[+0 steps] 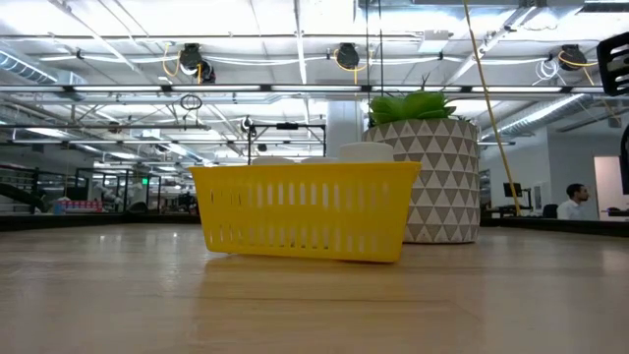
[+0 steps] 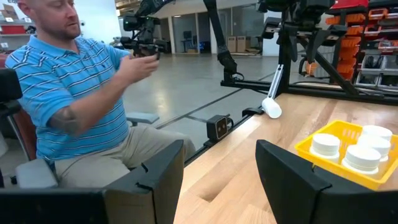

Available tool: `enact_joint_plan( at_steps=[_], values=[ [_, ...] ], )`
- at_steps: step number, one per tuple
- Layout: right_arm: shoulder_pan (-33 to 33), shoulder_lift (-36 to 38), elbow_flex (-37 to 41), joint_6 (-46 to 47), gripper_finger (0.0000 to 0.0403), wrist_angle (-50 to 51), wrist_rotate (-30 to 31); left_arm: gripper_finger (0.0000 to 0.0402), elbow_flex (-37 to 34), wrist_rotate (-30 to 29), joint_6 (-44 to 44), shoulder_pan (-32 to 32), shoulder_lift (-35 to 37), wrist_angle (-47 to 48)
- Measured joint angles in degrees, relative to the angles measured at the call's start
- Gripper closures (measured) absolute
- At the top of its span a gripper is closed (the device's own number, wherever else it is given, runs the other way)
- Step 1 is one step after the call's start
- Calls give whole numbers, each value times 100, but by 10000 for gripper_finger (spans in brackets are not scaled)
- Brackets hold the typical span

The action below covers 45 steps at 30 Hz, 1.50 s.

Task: Pick and place pill bottles into a basket
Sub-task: Put the white pill bottle into the yellow bin

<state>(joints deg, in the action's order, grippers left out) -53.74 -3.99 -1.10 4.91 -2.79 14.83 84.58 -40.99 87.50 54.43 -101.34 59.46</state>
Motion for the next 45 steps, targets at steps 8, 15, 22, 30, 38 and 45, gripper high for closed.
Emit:
enact_joint_plan(
  at_steps=[8,15,22,30,38,45],
  values=[
    [0,0,4,0,209,-2,1,236,-2,585,96,-158,0,252],
    [0,0,4,0,209,-7,1,236,-2,224,361,-183,0,388],
    [0,2,4,0,209,-26,2,236,-2,-534,68,-355,0,396],
    [0,2,4,0,209,-42,2,236,0,-718,-4,-348,-143,331],
    [0,2,4,0,209,-44,2,277,0,-887,-277,-98,-521,150],
    [0,0,4,0,209,-48,2,278,2,-991,-1747,160,-560,-1563]
  ],
)
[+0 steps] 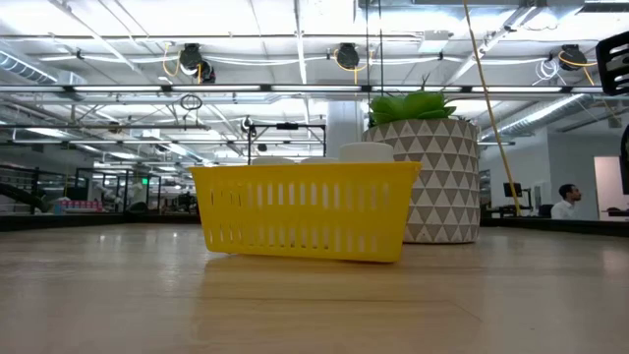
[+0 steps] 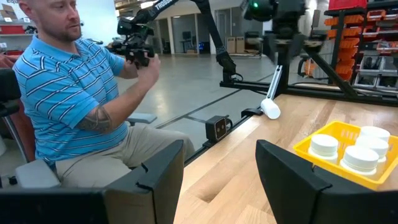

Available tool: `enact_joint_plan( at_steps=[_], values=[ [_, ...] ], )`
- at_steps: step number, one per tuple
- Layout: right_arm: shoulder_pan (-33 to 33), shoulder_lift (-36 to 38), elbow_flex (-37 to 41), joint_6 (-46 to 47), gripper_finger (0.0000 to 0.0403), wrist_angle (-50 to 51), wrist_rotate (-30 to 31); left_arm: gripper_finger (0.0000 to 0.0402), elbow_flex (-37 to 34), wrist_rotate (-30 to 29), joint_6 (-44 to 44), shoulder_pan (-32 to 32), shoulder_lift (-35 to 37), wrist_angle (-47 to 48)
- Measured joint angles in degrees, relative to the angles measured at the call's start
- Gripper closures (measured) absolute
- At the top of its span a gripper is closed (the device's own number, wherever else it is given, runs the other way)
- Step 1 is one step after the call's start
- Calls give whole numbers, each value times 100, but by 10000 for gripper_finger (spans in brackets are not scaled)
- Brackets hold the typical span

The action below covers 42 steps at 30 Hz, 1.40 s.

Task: Pick and place pill bottles into a basket
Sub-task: Put the white pill bottle into the yellow bin

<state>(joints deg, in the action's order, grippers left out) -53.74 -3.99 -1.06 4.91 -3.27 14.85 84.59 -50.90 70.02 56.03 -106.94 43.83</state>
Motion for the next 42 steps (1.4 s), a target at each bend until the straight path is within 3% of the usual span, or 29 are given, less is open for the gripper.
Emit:
enact_joint_plan(
  at_steps=[5,12,24,30,35,42],
  values=[
    [0,0,0,0,209,-37,4,275,5,457,-613,-40,-88,-778],
    [2,0,0,0,209,-93,2,275,3,588,-62,-275,-123,-462],
    [0,0,0,0,209,-197,4,274,0,578,275,-494,-122,-396],
    [0,0,0,1,209,-205,4,272,0,265,553,-477,-122,-346],
    [0,0,0,2,209,-208,4,233,8,435,1141,-425,-234,-70],
    [0,2,0,0,209,-214,2,129,5,452,1522,-361,-411,236]
  ],
)
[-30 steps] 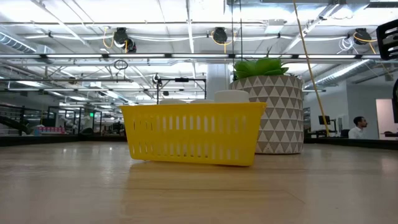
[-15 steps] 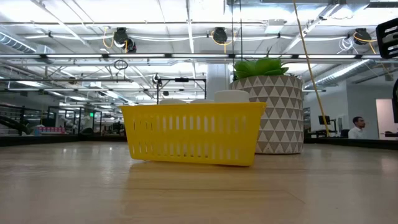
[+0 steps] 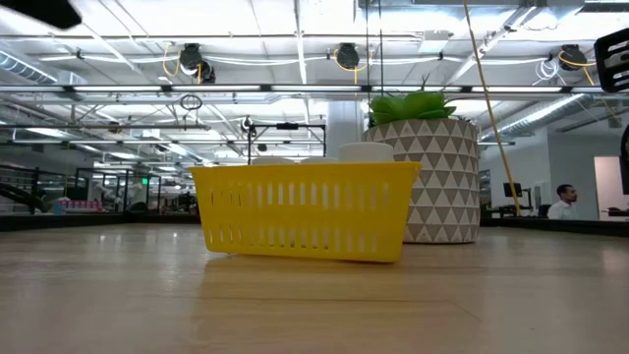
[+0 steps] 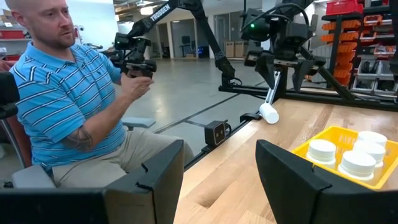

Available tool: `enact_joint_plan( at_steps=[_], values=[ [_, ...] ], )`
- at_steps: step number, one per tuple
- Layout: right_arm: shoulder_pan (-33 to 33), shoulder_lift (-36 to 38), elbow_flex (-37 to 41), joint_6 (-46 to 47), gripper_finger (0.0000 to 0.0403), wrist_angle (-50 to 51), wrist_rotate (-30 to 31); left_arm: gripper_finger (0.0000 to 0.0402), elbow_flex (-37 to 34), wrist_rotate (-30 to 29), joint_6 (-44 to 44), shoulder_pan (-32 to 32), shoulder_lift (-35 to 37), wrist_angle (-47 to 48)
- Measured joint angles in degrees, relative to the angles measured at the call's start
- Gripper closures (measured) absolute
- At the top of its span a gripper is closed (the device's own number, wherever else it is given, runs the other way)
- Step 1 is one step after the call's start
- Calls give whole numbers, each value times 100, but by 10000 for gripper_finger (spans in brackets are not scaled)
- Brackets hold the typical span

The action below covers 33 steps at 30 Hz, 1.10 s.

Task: Pick and place pill bottles into a basket
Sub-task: Put the white pill bottle into the yellow bin

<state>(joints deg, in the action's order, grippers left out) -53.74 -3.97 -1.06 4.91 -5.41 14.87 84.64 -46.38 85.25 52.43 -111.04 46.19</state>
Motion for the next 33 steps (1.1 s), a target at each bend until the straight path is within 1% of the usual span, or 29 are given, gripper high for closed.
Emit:
enact_joint_plan(
  at_steps=[5,9,13,19,23,30,33],
  values=[
    [2,-2,0,0,209,0,0,69,0,-40,-19,155,-2,105],
    [0,0,0,0,209,0,0,48,0,-147,-492,342,-2,194],
    [2,-2,0,2,209,0,0,49,0,-373,-813,476,-2,347],
    [0,-2,0,0,209,0,0,54,-1,-214,-608,596,-181,902],
    [0,-2,0,2,209,-4,0,54,-2,-183,-680,768,-284,810],
    [2,-2,0,0,209,2,0,55,-2,-160,-295,966,-302,821],
    [1,-2,0,0,209,2,0,55,-2,37,-231,1001,-302,651]
  ],
)
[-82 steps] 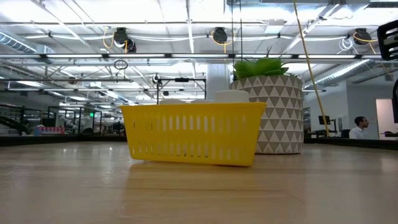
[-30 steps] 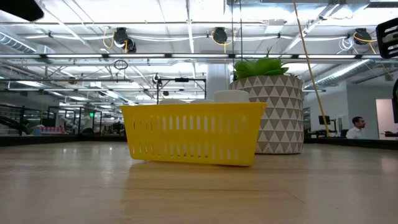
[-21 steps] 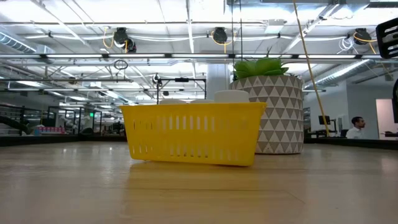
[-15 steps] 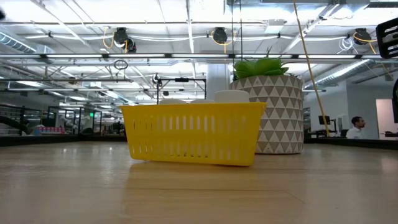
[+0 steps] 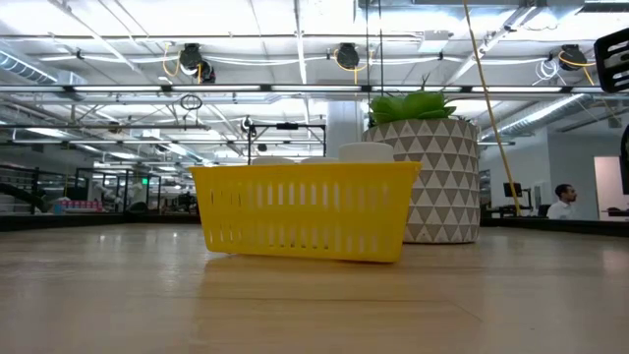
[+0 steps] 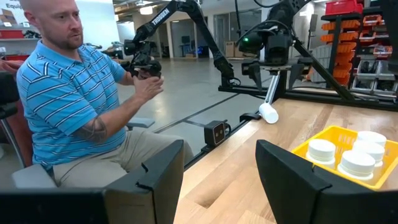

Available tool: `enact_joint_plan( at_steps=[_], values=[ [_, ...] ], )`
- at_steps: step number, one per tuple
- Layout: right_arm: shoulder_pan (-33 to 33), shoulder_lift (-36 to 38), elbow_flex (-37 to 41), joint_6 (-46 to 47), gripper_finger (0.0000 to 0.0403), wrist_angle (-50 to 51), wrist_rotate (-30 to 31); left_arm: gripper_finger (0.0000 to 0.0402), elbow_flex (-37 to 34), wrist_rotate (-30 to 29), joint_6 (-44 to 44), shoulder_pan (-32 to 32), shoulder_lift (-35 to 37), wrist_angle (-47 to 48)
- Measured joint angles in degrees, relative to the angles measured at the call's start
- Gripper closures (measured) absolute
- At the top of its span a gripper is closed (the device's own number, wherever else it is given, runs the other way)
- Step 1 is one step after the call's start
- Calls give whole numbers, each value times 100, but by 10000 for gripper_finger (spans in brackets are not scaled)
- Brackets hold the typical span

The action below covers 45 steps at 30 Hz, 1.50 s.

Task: Pick and place pill bottles into a basket
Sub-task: Put the white pill bottle into the yellow bin

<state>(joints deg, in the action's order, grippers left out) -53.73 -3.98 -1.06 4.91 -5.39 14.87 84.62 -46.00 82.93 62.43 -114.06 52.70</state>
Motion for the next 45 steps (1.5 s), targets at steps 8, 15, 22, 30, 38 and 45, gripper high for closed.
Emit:
enact_joint_plan(
  at_steps=[8,15,22,30,38,45],
  values=[
    [2,0,0,1,209,0,0,55,0,859,739,32,0,-79],
    [0,0,0,1,209,0,0,55,0,1476,951,76,0,-353],
    [-1,-1,0,2,209,0,0,55,0,2031,1404,59,0,-235],
    [0,-1,0,0,209,0,0,55,0,2569,1502,-69,2,-224],
    [2,-1,0,0,209,0,0,55,0,3203,1243,-308,2,-228],
    [-1,-1,0,0,209,0,0,55,-9,3395,1098,-434,2,-241]
  ],
)
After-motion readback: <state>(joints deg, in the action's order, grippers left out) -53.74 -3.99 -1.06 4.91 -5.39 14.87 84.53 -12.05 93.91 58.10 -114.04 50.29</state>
